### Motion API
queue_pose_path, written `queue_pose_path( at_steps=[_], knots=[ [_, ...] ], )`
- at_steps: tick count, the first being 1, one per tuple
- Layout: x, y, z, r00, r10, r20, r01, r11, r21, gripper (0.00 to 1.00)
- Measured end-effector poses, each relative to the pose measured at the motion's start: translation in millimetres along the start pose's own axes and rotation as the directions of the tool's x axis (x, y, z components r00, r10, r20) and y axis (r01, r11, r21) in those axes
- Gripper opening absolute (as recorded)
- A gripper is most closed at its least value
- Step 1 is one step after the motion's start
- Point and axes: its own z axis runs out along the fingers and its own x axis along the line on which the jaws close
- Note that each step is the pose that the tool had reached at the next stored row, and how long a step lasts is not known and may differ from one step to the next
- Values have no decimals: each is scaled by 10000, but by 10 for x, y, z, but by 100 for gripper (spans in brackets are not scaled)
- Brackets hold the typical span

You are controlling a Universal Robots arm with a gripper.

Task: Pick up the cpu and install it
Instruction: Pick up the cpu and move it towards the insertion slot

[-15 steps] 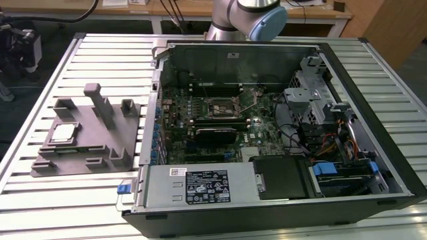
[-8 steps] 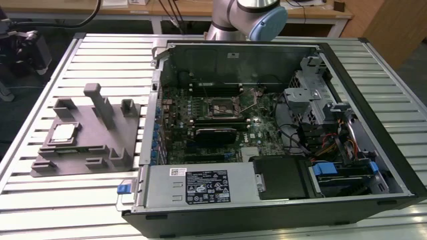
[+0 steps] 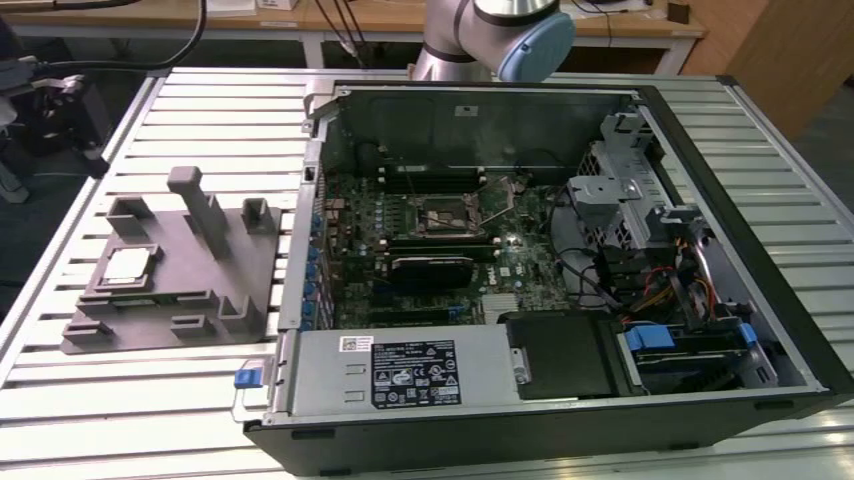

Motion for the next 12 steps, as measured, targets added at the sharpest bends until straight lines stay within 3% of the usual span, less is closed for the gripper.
queue_pose_path(
  at_steps=[12],
  knots=[
    [36, -9, 161, 10000, -62, 11, 62, 10000, 1, 70]
  ],
)
